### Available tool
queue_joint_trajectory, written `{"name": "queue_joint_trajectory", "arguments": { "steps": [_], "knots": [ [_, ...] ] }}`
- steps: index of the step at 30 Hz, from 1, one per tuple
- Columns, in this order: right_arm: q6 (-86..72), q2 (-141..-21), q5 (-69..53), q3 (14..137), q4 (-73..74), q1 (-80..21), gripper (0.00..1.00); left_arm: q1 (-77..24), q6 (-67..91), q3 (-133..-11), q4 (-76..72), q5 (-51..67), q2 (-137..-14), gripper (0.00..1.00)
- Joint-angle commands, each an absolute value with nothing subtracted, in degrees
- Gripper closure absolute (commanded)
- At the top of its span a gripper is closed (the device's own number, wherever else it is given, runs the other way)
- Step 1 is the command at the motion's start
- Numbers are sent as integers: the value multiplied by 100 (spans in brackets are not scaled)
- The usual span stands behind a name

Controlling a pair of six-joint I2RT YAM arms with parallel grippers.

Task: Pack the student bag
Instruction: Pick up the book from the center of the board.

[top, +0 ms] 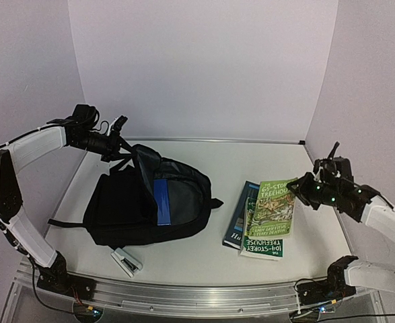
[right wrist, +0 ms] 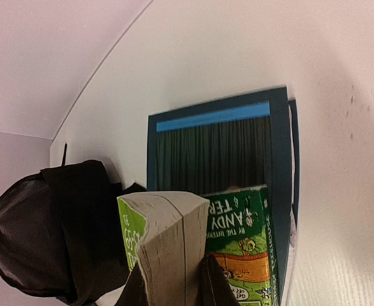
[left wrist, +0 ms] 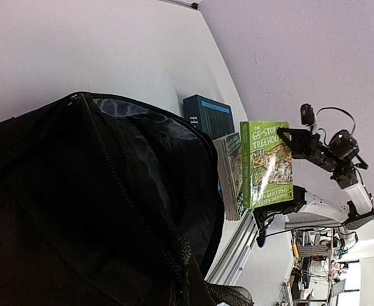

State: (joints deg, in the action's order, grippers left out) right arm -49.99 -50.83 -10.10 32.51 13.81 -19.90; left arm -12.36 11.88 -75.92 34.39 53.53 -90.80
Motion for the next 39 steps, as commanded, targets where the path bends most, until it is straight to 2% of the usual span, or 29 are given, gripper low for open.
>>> {"name": "queue_joint_trajectory", "arguments": {
  "steps": [1, 8, 14, 25, 30, 39],
  "knots": [
    [-4073, -5576, -21, 4673, 2156, -1987, 100, -1208, 1081, -7669, 3297, 5511, -9019, 100],
    [-3630, -6834, 585, 6024, 2519, -2339, 100, -1207, 1106, -7640, 3263, 5539, -8970, 100],
    [-3198, -8275, 2368, 7771, 3275, -3329, 100, -1210, 1142, -7631, 3250, 5581, -8957, 100],
    [-1831, -10554, 5189, 10363, 4906, -3353, 100, -1209, 1169, -7549, 3200, 5582, -8824, 100],
    [-1420, -11154, 5882, 10559, 5207, -2970, 100, -1213, 1206, -7527, 3162, 5619, -8825, 100],
    [-467, -11636, 5632, 10566, 4458, -2248, 100, -1213, 1276, -7498, 3109, 5681, -8844, 100]
  ]
}}
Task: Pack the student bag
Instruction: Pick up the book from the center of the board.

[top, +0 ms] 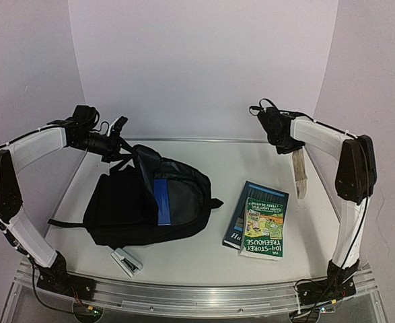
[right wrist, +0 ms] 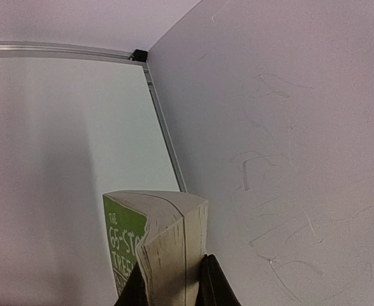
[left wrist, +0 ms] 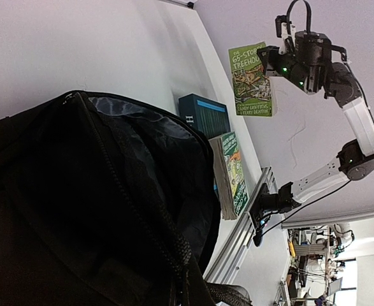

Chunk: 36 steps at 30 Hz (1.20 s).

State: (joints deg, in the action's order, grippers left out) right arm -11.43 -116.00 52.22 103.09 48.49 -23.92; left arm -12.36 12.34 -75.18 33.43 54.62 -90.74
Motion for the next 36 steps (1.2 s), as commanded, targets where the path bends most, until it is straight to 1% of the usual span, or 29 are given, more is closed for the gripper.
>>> {"name": "queue_joint_trajectory", "arguments": {
  "steps": [1, 8, 17, 22, 29, 36],
  "knots": [
    [-388, -11715, 5526, 10603, 4402, -2171, 100, -1213, 1282, -7497, 3104, 5686, -8843, 100],
    [-253, -12014, 4479, 10627, 4171, -1950, 100, -1210, 1306, -7490, 3082, 5706, -8824, 100],
    [-415, -12161, 4093, 10372, 3990, -1945, 100, -1213, 1359, -7487, 3054, 5771, -8827, 100],
    [-551, -12127, 3550, 10188, 3858, -1951, 100, -1212, 1371, -7484, 3043, 5770, -8826, 100],
    [-664, -12041, 2717, 10006, 3675, -1929, 87, -1206, 1380, -7472, 3039, 5772, -8786, 100],
    [-717, -12008, 2400, 9938, 3647, -1885, 77, -1213, 1387, -7462, 3034, 5758, -8745, 100]
  ]
}}
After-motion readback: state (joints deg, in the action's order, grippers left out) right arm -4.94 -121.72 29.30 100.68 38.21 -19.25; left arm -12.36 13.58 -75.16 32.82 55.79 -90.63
